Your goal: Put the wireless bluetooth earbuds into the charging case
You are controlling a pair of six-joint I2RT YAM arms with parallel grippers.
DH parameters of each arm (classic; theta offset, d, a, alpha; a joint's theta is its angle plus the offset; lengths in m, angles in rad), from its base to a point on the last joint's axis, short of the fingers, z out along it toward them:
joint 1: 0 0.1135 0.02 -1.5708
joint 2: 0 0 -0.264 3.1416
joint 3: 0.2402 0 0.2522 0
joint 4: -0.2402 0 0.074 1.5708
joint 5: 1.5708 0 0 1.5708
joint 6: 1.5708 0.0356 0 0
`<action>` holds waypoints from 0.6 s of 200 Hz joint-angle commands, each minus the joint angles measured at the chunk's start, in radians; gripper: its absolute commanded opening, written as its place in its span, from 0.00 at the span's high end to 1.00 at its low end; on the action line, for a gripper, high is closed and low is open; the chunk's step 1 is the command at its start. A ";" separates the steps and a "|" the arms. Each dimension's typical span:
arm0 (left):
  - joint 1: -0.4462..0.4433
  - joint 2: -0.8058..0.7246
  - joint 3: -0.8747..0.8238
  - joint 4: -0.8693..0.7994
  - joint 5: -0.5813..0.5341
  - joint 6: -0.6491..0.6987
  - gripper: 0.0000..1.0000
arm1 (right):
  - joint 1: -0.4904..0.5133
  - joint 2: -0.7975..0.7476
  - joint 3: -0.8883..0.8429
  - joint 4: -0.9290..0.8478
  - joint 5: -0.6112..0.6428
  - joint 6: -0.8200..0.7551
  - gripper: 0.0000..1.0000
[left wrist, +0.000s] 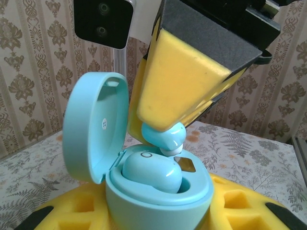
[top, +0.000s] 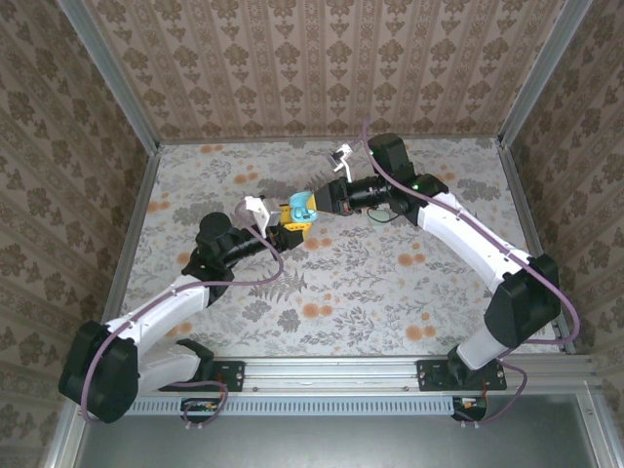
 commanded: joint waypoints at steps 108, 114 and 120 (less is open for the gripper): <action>-0.016 0.006 0.033 0.121 0.021 -0.046 0.72 | 0.018 -0.063 -0.083 0.145 0.116 0.009 0.76; -0.016 0.006 0.033 0.121 0.020 -0.045 0.73 | 0.017 -0.062 -0.086 0.160 0.114 0.025 0.76; -0.016 0.006 0.032 0.123 0.016 -0.046 0.73 | 0.017 -0.061 -0.091 0.178 0.109 0.042 0.76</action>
